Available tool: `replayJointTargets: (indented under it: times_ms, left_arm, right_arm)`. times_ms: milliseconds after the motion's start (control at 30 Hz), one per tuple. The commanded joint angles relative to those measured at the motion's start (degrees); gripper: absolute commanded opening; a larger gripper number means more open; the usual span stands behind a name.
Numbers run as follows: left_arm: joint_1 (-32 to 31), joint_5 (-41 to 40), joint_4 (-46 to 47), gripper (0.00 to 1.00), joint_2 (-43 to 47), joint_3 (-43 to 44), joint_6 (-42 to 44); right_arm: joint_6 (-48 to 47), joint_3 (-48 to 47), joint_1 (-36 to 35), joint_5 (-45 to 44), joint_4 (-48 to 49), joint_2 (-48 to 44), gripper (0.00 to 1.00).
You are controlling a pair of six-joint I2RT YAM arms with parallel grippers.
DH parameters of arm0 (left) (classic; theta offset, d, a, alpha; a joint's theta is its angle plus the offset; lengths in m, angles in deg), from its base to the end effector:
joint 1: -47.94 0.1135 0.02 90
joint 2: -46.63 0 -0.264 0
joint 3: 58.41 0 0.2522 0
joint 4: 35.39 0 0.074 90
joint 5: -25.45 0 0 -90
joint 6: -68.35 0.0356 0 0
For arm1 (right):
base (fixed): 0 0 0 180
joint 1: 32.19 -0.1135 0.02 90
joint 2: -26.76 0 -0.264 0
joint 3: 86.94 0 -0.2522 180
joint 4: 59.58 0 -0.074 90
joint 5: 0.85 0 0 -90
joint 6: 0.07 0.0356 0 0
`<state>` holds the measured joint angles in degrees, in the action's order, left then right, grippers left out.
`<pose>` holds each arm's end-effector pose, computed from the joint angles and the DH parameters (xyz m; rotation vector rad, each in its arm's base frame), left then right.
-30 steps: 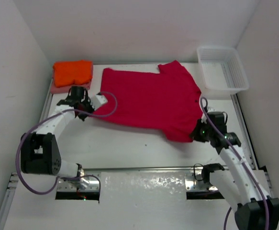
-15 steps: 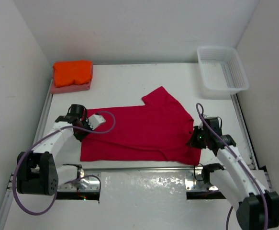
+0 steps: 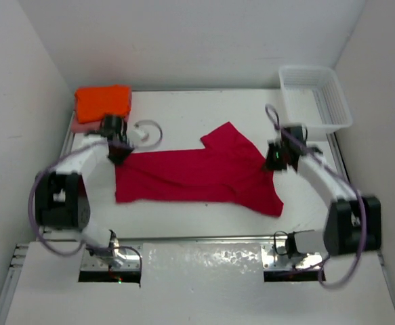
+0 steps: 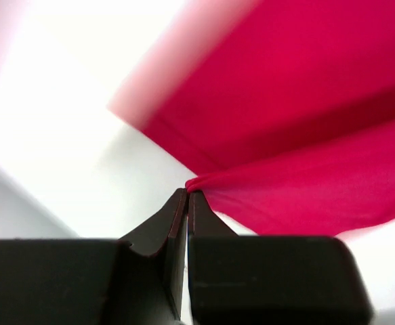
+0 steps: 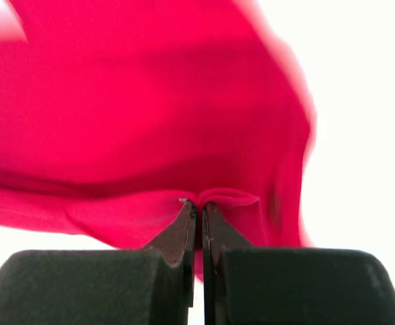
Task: Fold and stack the t-shirts
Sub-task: Flatten out the tshirt
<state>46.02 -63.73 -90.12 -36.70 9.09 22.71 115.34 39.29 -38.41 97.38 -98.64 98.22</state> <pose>0.2683 -0.0095 0.2036 1.1098 2.5881 0.1558 0.2343 0.0307 0.1958 0.3775 2.5673 0.3907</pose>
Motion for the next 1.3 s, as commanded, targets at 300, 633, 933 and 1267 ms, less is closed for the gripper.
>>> replayJointTargets:
  times_ms: [300,633,933,1267]
  left_arm:
    - [-0.1,-9.7,27.1,0.0,-35.1,83.6,-11.4]
    - [-0.2,-2.9,31.4,0.0,-24.7,64.0,-10.7]
    - [-0.1,-1.3,28.4,0.0,-11.4,33.6,-1.6]
    - [-0.3,4.5,9.8,0.0,-0.3,3.6,7.5]
  right_arm:
    - [14.6,-95.5,9.1,0.4,15.9,46.1,0.0]
    - [5.9,-77.0,9.6,1.0,19.4,32.4,0.0]
    - [-1.0,-21.1,9.4,2.1,25.7,4.6,0.0]
    - [-2.0,11.6,7.0,5.0,11.4,-20.5,0.0]
